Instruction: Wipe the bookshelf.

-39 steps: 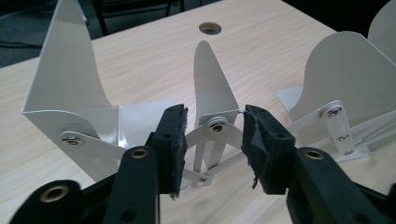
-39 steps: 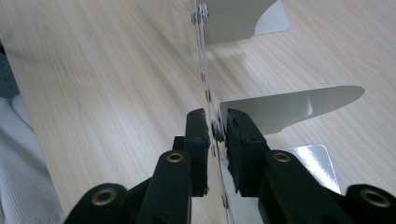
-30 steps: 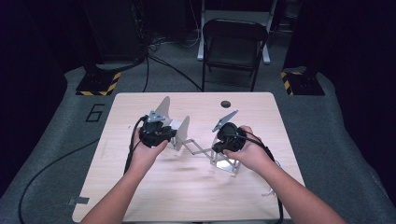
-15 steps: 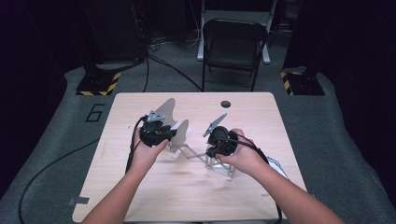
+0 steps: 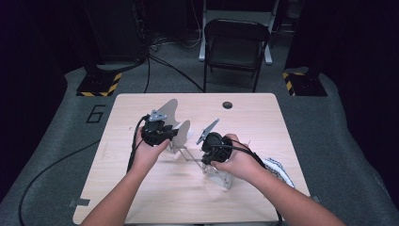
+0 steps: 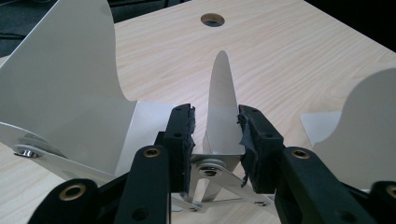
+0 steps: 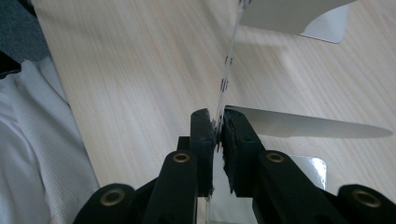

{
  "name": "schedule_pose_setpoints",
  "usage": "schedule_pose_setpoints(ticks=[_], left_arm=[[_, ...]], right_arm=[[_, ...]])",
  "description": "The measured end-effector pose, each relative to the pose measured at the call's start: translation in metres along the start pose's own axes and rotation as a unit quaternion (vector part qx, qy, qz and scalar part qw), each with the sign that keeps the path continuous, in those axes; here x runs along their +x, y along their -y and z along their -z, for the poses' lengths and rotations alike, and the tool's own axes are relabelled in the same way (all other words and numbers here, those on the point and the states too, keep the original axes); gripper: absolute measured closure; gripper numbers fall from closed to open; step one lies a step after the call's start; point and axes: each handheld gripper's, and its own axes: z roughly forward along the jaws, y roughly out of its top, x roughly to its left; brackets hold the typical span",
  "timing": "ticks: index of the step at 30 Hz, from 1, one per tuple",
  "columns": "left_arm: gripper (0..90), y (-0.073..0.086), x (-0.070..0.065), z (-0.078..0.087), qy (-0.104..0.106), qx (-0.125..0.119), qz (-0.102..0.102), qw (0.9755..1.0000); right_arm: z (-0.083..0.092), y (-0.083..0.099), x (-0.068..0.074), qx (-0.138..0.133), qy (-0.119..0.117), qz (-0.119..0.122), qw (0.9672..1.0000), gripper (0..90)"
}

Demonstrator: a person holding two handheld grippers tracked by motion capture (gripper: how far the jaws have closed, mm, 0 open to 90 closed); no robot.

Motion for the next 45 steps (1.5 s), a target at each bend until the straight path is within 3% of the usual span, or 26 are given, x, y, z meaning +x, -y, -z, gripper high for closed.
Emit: schedule_pose_setpoints(ticks=[6,19,32,38,45], left_arm=[[65.6,-0.005,0.004,-0.006,0.008,0.0,-0.004,1.0],[60.0,-0.016,0.009,-0.024,0.043,-0.011,0.01,0.999],[49.9,-0.026,-0.003,-0.04,0.073,-0.021,0.001,0.9971],[46.5,-0.024,-0.001,-0.027,0.061,-0.039,0.006,0.9973],[44.1,-0.022,-0.004,0.008,0.06,-0.058,0.015,0.9964]], right_arm=[[-0.002,-0.006,0.005,0.008,-0.017,0.009,0.9998,78.7],[-0.012,-0.023,0.018,0.019,-0.062,0.021,0.9977,71.9],[-0.025,-0.031,0.028,0.001,-0.079,0.03,0.9964,69.7],[-0.022,-0.025,0.027,-0.028,-0.092,0.025,0.9951,62.7],[0.006,-0.017,0.015,-0.076,-0.089,0.016,0.993,61.5]])
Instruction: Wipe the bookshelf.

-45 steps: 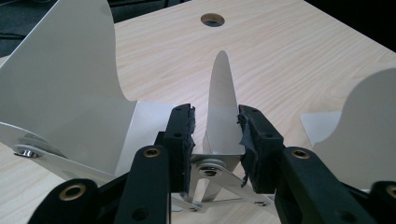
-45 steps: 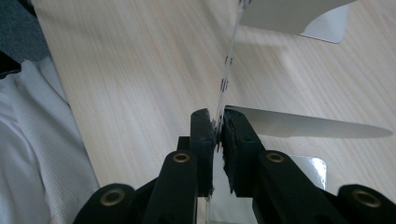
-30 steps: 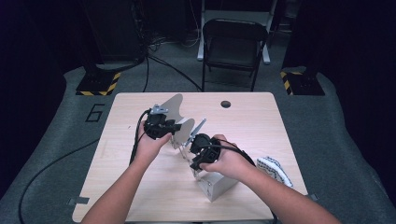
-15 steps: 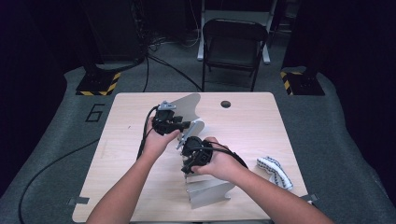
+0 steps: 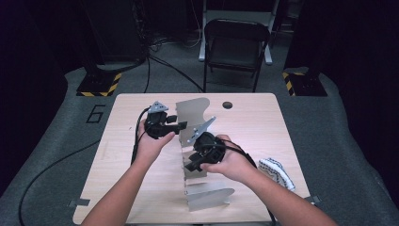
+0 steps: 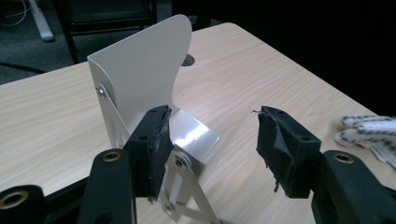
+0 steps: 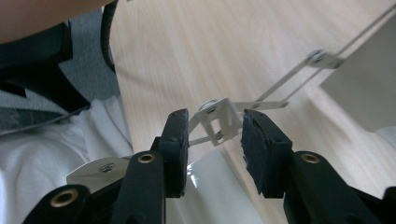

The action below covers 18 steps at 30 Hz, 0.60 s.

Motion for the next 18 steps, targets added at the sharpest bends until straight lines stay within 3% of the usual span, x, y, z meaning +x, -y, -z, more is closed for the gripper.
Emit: schedule_pose_setpoints(ticks=[3,6,12,18], left_arm=[[43.9,0.006,-0.007,0.014,0.003,0.001,-0.001,1.0],[43.1,0.014,-0.015,0.024,0.007,0.008,-0.006,0.9999],[38.8,0.029,-0.029,0.035,0.018,0.016,-0.014,0.9996],[32.3,0.039,-0.041,0.041,0.031,0.019,-0.008,0.9993]], right_arm=[[0.011,0.001,-0.008,-0.02,0.013,-0.009,0.9997,61.6],[0.016,0.003,-0.021,-0.02,0.042,-0.022,0.9987,61.0],[0.009,0.003,-0.04,-0.027,0.075,-0.021,0.9966,59.3],[0.001,0.001,-0.059,-0.045,0.1,-0.034,0.9934,55.0]])
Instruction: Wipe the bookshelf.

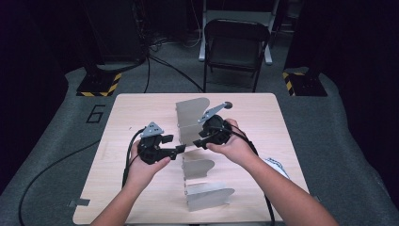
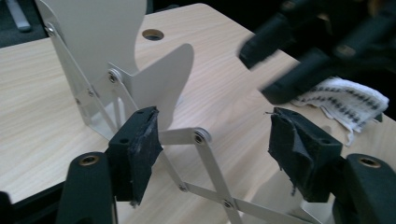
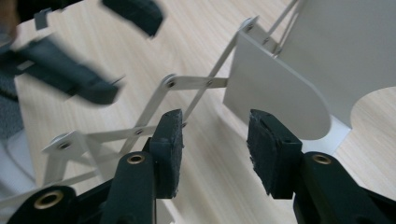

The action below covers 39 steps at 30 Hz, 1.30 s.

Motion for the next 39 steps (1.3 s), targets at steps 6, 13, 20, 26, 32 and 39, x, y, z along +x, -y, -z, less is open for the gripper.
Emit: schedule_pose_setpoints(ticks=[6,13,20,26,32,39], left_arm=[[28.7,0.002,-0.006,0.004,0.007,-0.004,0.005,1.0],[28.0,0.006,-0.012,0.007,0.012,0.002,-0.003,0.9999],[27.9,0.01,-0.02,0.009,0.025,0.001,-0.003,0.9997],[27.4,0.016,-0.024,0.007,0.033,0.008,-0.003,0.9994],[29.2,0.024,-0.026,0.006,0.03,0.014,-0.012,0.9994],[50.1,0.028,-0.028,0.008,0.021,0.017,-0.03,0.9992]], right_arm=[[-0.007,-0.004,-0.018,-0.013,0.023,-0.002,0.9996,49.3],[-0.013,-0.006,-0.033,-0.027,0.05,-0.021,0.9982,45.1],[-0.017,-0.01,-0.044,-0.032,0.066,-0.016,0.9972,41.1],[-0.028,-0.011,-0.048,-0.027,0.058,-0.017,0.9978,38.5],[-0.041,-0.011,-0.05,-0.018,0.051,-0.017,0.9984,38.9],[-0.049,-0.013,-0.047,-0.006,0.039,0.003,0.9992,51.2]])
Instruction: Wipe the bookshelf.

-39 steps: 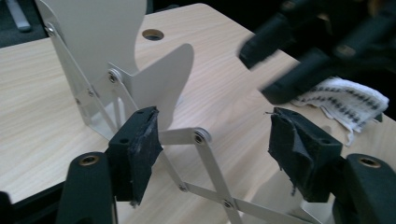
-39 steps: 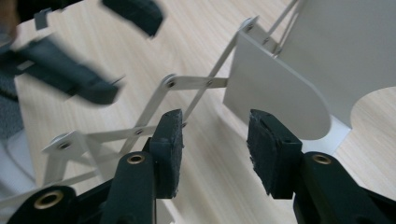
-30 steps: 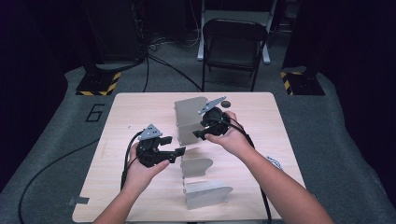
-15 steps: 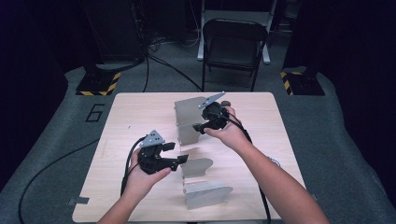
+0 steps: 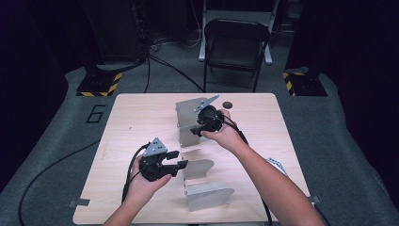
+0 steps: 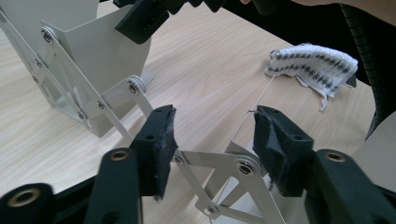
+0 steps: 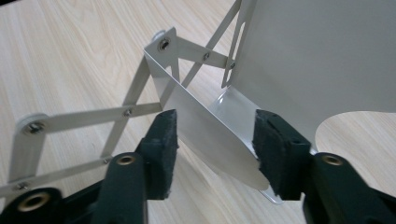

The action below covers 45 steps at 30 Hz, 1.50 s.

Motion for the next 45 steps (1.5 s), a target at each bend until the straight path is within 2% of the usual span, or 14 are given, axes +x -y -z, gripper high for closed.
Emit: schedule_pose_setpoints(ticks=[4,8,9,13,15,18,21,22,23,28,30,33,37,45], left_arm=[[59.2,0.0,0.001,0.001,0.007,0.012,0.004,0.9999],[68.5,0.0,0.002,0.001,0.003,0.024,-0.002,0.9997],[69.8,0.0,0.002,0.001,0.002,0.024,0.006,0.9997],[74.7,-0.002,0.006,0.002,0.01,0.03,0.001,0.9995],[75.8,-0.003,0.008,0.003,0.009,0.036,-0.003,0.9993],[76.1,-0.006,0.013,0.004,0.003,0.041,-0.008,0.9991],[75.4,-0.007,0.024,0.007,-0.002,0.04,0.0,0.9992],[74.0,-0.007,0.027,0.008,-0.005,0.038,0.003,0.9992],[72.8,-0.008,0.031,0.01,-0.01,0.041,0.006,0.9991],[67.4,-0.012,0.054,0.014,-0.044,0.039,0.011,0.9982],[66.3,-0.013,0.062,0.014,-0.055,0.042,0.009,0.9975],[64.2,-0.015,0.073,0.012,-0.072,0.054,0.005,0.996],[64.2,-0.017,0.082,0.011,-0.073,0.053,0.016,0.9958],[71.7,-0.023,0.091,0.008,-0.067,0.064,-0.007,0.9957]], right_arm=[[-0.005,0.0,0.001,0.008,-0.005,-0.001,1.0,59.6],[-0.008,-0.001,0.001,0.02,-0.024,-0.003,0.9995,70.5],[-0.008,-0.001,0.003,0.027,-0.032,-0.003,0.9991,72.9],[-0.007,-0.001,0.007,0.039,-0.042,0.011,0.9983,78.2],[-0.006,-0.001,0.008,0.045,-0.047,0.001,0.9979,79.5],[-0.005,0.0,0.006,0.048,-0.042,0.004,0.998,82.2],[-0.003,0.003,0.005,0.047,-0.033,-0.004,0.9983,84.8],[-0.003,0.004,0.003,0.038,-0.026,-0.003,0.9989,85.6],[-0.001,0.005,0.003,0.049,-0.027,-0.006,0.9984,86.6],[0.006,0.013,-0.003,0.048,-0.007,-0.047,0.9977,89.0],[0.009,0.016,-0.005,0.047,0.003,-0.048,0.9978,89.6],[0.013,0.022,-0.006,0.044,0.015,-0.062,0.997,90.0],[0.017,0.029,-0.008,0.039,0.023,-0.082,0.9956,89.8],[0.026,0.039,-0.004,0.037,0.034,-0.092,0.9945,90.0]])
